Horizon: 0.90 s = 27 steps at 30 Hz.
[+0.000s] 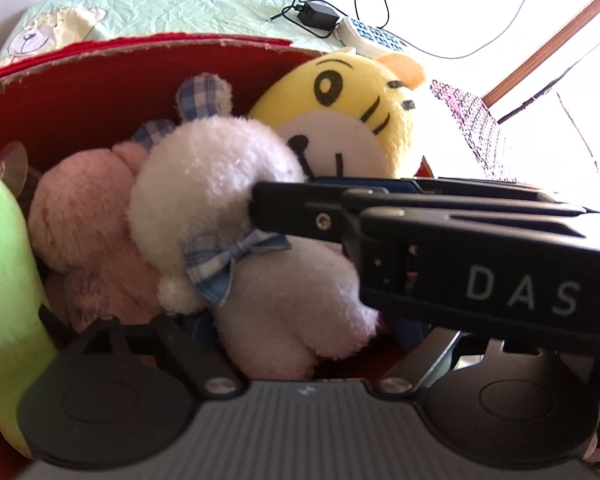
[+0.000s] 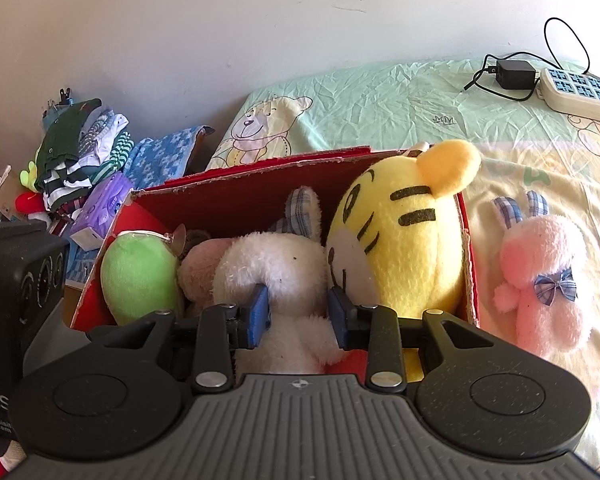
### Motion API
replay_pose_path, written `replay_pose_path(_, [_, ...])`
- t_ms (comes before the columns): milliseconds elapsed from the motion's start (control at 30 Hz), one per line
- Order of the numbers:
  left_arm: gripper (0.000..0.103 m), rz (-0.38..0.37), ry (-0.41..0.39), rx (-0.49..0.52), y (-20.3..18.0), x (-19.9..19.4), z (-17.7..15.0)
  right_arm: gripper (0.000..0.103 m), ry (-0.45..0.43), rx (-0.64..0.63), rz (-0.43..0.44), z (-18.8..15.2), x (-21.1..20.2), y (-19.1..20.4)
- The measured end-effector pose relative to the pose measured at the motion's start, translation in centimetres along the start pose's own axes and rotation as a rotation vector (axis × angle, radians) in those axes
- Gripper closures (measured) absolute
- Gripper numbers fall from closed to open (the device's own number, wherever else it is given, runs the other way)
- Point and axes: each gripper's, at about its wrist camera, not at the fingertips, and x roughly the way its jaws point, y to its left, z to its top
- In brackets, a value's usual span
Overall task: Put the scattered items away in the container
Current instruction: 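Open the right gripper to release the white bunny in the box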
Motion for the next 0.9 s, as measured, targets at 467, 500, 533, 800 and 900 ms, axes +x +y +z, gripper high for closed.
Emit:
replay_pose_path(467, [0.017,0.086,-0.030,-0.013,-0.6,-2.5,-0.6,0.066,0.019,-0.009,0.039,0.0,-0.3,-0.5])
replay_pose_path(500, [0.017,0.096,-0.033,-0.012,-0.7,-2.7,-0.7,0.066,0.020,-0.016,0.042,0.0,-0.4,-0.5])
replay_pose_path(533, [0.017,0.106,-0.035,-0.013,-0.9,-2.8,-1.2,0.066,0.022,-0.022,0.044,-0.1,-0.4,-0.5])
replay_pose_path(800, [0.015,0.173,-0.059,-0.051,-1.8,-2.6,-1.2,0.066,0.037,-0.075,0.066,0.0,-0.4,-0.7])
replay_pose_path(900, [0.015,0.199,-0.076,-0.069,-2.6,-2.0,-0.5,0.066,0.046,-0.087,0.081,0.1,-0.4,-0.9])
